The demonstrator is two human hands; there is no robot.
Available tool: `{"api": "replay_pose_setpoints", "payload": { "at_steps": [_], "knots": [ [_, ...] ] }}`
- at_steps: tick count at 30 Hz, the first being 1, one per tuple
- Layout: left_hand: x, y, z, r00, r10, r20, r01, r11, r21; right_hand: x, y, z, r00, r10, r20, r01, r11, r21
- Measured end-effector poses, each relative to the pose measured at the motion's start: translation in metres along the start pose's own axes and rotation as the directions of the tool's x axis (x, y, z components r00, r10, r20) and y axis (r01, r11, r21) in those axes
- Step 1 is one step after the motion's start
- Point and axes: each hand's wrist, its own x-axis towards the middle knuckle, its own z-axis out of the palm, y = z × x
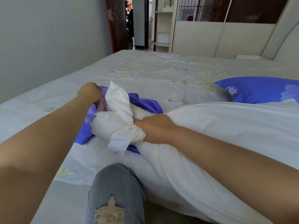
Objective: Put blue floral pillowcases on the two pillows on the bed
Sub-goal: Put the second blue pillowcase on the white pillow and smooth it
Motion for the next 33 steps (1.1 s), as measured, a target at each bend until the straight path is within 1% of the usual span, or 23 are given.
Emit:
{"api": "replay_pose_setpoints", "payload": {
  "at_steps": [1,2,3,4,5,6,7,8,9,10,11,13,14,16,18,20,23,26,27,29,30,31,33],
  "knots": [
    [0.001,0.01,-0.005,0.998,-0.023,0.06,0.033,0.985,-0.172,0.0,-0.001,0.001,1.0,-0.002,0.003,0.002,1.0,-0.004],
    [-0.003,0.022,-0.01,0.989,-0.053,0.136,0.106,0.901,-0.42,0.001,-0.001,0.0,1.0,0.004,0.01,-0.004,1.0,0.004],
    [-0.006,0.033,-0.014,0.977,-0.068,0.201,0.178,0.774,-0.607,0.003,0.0,-0.001,1.0,0.02,0.024,-0.02,1.0,0.018],
    [-0.012,0.044,-0.017,0.968,-0.041,0.247,0.205,0.699,-0.685,0.004,0.003,-0.004,0.999,0.036,0.041,-0.037,0.999,0.032],
    [-0.021,0.055,-0.02,0.961,0.007,0.278,0.196,0.692,-0.695,0.004,0.007,-0.006,0.997,0.044,0.057,-0.047,0.998,0.038],
    [-0.028,0.064,-0.021,0.951,0.06,0.304,0.165,0.731,-0.662,0.005,0.009,-0.008,0.997,0.048,0.068,-0.051,0.998,0.039],
    [-0.033,0.072,-0.022,0.944,0.118,0.308,0.089,0.807,-0.583,0.005,0.011,-0.009,0.996,0.052,0.072,-0.055,0.998,0.035],
    [-0.037,0.077,-0.022,0.939,0.178,0.293,-0.041,0.907,-0.419,0.006,0.011,-0.01,0.996,0.058,0.073,-0.06,0.998,0.029],
    [-0.039,0.082,-0.023,0.937,0.239,0.256,-0.19,0.96,-0.204,0.006,0.01,-0.008,0.995,0.062,0.073,-0.064,0.998,0.022],
    [-0.042,0.088,-0.023,0.935,0.302,0.185,-0.308,0.951,0.005,0.006,0.007,-0.006,0.995,0.068,0.073,-0.07,0.997,0.019],
    [-0.045,0.093,-0.023,0.931,0.351,0.099,-0.362,0.92,0.151,0.007,0.005,-0.002,0.994,0.075,0.074,-0.077,0.997,0.024],
    [-0.049,0.097,-0.023,0.933,0.359,-0.019,-0.337,0.89,0.307,0.008,0.001,0.002,0.993,0.093,0.073,-0.098,0.994,0.058],
    [-0.047,0.097,-0.022,0.944,0.328,-0.033,-0.3,0.896,0.326,0.009,0.001,0.003,0.993,0.101,0.067,-0.106,0.992,0.074],
    [-0.046,0.095,-0.018,0.975,0.22,-0.015,-0.208,0.941,0.265,0.008,0.001,0.004,0.994,0.097,0.051,-0.101,0.991,0.082],
    [-0.05,0.099,-0.017,0.985,0.148,0.088,-0.163,0.969,0.188,0.007,0.003,0.006,0.995,0.087,0.054,-0.091,0.993,0.07],
    [-0.06,0.106,-0.015,0.965,0.204,0.163,-0.23,0.961,0.155,0.009,0.007,0.009,0.995,0.079,0.054,-0.084,0.992,0.096],
    [-0.083,0.119,-0.011,0.904,0.367,0.22,-0.399,0.909,0.122,0.013,0.02,0.004,0.989,0.149,0.01,-0.149,0.974,0.168],
    [-0.095,0.12,-0.006,0.856,0.458,0.238,-0.506,0.835,0.214,0.008,0.035,-0.005,0.97,0.242,0.001,-0.237,0.952,0.193],
    [-0.096,0.116,-0.007,0.863,0.448,0.235,-0.502,0.815,0.289,0.005,0.036,-0.006,0.961,0.275,0.002,-0.27,0.94,0.208],
    [-0.094,0.105,-0.01,0.905,0.354,0.238,-0.426,0.764,0.484,0.002,0.037,-0.002,0.945,0.328,-0.003,-0.319,0.922,0.221],
    [-0.093,0.1,-0.01,0.922,0.32,0.216,-0.386,0.733,0.56,0.002,0.034,0.0,0.939,0.344,-0.009,-0.334,0.917,0.218],
    [-0.094,0.097,-0.009,0.928,0.334,0.163,-0.361,0.706,0.609,0.001,0.031,0.002,0.934,0.358,-0.02,-0.345,0.912,0.222],
    [-0.097,0.097,-0.005,0.88,0.475,0.011,-0.373,0.677,0.634,-0.001,0.026,0.004,0.915,0.397,-0.068,-0.37,0.896,0.246]
  ]
}}
